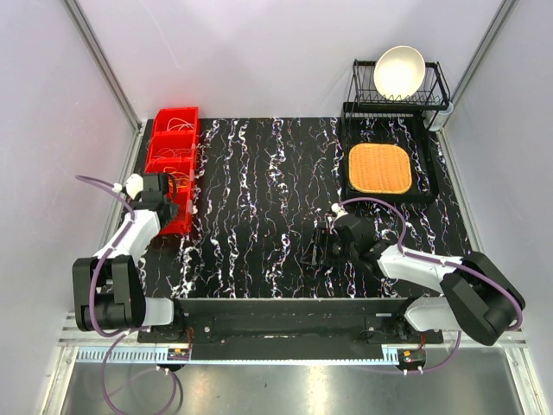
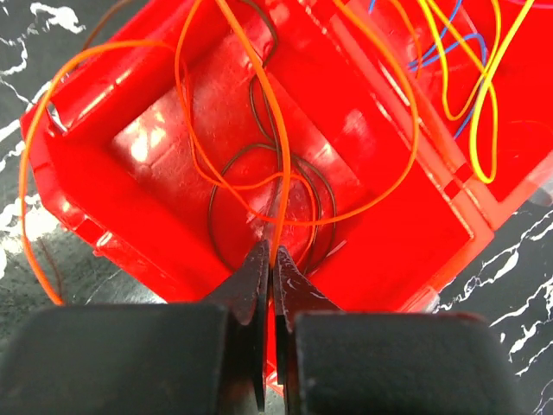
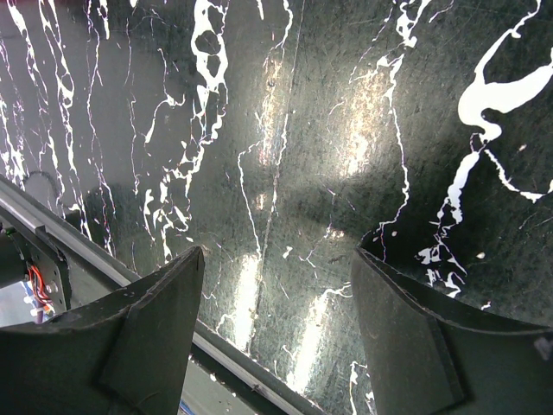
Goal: Untangle the cables
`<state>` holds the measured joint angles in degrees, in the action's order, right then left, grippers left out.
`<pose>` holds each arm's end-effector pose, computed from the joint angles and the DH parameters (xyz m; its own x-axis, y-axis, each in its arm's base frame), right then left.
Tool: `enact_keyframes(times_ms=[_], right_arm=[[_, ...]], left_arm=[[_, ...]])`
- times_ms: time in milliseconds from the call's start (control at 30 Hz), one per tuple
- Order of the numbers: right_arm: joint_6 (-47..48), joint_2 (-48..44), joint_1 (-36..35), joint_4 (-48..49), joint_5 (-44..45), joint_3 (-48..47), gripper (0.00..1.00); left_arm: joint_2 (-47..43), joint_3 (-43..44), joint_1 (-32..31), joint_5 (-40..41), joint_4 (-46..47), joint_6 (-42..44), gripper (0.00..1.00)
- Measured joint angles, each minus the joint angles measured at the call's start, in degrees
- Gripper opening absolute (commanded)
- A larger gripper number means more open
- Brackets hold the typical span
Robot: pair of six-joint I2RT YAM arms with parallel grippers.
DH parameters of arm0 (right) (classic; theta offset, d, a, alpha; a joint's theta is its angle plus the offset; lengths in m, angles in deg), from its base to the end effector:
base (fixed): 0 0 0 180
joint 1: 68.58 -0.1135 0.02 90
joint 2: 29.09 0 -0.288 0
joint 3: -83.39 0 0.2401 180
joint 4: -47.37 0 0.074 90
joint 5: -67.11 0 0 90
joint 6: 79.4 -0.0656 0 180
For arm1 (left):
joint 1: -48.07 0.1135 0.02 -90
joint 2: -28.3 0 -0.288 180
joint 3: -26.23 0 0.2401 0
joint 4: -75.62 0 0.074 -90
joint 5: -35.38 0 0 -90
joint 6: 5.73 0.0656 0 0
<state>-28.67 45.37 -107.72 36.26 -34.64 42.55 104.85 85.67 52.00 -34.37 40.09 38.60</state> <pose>0.1785 0.1625 0.1608 -0.8848 0.0789 -0.4593 -0.2198 0.7984 0.5606 0.2626 0.0408 0.2152 -0.3582 -0.6973 -0.6208 -0.7586 0.6050 -0.2418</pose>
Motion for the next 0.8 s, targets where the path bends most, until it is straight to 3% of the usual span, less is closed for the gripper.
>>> enact_keyframes(times_ms=[167, 500, 600, 800], right_arm=[[0.0, 0.1, 0.1, 0.3, 0.0, 0.0, 0.74], [0.0, 0.2, 0.2, 0.3, -0.1, 0.0, 0.74], [0.0, 0.2, 0.2, 0.3, -0.1, 0.0, 0.74], [0.0, 0.2, 0.3, 0.3, -0.2, 0.0, 0.74]], left_arm=[[0.0, 1.7, -0.1, -0.4, -0.3, 0.9, 0.0], [-0.4, 19.1, -0.7, 2.3, -1.4, 8.4, 0.0], [-0.4, 18.7, -0.7, 2.2, 0.4, 8.7, 0.0], [-0.8, 9.6, -0.7, 1.7, 7.0, 7.0, 0.0]])
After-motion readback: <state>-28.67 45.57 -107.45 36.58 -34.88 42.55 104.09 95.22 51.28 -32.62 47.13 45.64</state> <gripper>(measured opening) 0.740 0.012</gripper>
